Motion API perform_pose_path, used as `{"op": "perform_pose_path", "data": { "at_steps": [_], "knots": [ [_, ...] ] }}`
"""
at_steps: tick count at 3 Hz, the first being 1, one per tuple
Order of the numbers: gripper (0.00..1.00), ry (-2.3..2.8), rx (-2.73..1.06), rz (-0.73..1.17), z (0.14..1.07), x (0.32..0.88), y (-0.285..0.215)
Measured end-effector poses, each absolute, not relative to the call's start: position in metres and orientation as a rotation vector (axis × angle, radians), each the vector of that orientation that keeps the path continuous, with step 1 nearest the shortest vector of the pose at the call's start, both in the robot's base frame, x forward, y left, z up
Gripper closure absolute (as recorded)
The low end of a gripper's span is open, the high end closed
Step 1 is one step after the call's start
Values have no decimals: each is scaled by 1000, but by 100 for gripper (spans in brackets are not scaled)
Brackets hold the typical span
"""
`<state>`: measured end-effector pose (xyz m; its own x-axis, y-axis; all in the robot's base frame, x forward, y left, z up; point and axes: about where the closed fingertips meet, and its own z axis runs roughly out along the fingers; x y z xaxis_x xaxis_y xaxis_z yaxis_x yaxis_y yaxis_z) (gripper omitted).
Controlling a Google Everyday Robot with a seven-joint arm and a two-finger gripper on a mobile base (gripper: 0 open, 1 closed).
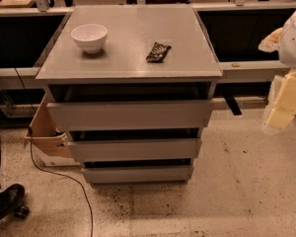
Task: Open top drawer
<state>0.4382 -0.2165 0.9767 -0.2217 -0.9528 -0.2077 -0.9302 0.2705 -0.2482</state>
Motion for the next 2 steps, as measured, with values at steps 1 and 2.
{"op": "perform_pose_path", "data": {
  "at_steps": [1, 2],
  "knots": [
    [0, 2230, -1721, -102, 977, 438, -216],
    [0, 2214, -1680, -87, 963, 460, -201]
  ]
}}
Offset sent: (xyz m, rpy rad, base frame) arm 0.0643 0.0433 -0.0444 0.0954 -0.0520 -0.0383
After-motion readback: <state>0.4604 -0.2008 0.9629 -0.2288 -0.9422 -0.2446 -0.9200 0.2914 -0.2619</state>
